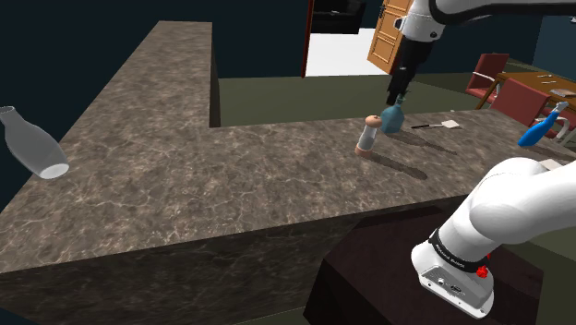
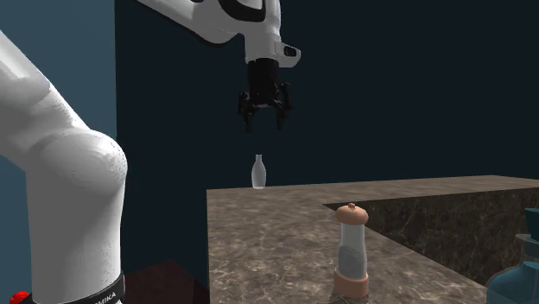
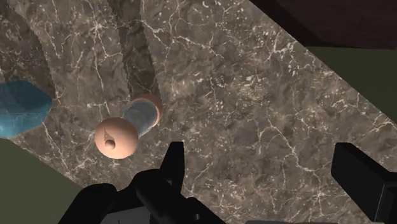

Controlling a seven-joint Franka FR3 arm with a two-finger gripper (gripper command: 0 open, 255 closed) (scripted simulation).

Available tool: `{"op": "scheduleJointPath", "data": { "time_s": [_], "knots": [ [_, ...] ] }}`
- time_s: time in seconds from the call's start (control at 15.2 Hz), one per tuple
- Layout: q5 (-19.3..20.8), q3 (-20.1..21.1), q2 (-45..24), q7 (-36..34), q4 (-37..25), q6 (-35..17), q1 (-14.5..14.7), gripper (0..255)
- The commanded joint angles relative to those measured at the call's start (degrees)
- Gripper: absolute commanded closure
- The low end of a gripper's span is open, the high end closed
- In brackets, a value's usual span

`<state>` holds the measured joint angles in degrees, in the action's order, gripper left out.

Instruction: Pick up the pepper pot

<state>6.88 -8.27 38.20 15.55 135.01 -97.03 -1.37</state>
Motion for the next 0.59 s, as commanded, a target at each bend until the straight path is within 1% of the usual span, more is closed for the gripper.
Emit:
{"op": "scheduleJointPath", "data": {
  "time_s": [0.0, 0.26, 0.53],
  "knots": [
    [0.4, -2.5, -2.5, 2.7, 0.0, -2.4, -0.4, 0],
    [0.6, -7.6, -8.2, 8.2, -0.4, -7.4, -0.9, 0],
    [-0.5, -12.5, -15.2, 14.1, -2.1, -12.1, -1.1, 0]
  ]
}}
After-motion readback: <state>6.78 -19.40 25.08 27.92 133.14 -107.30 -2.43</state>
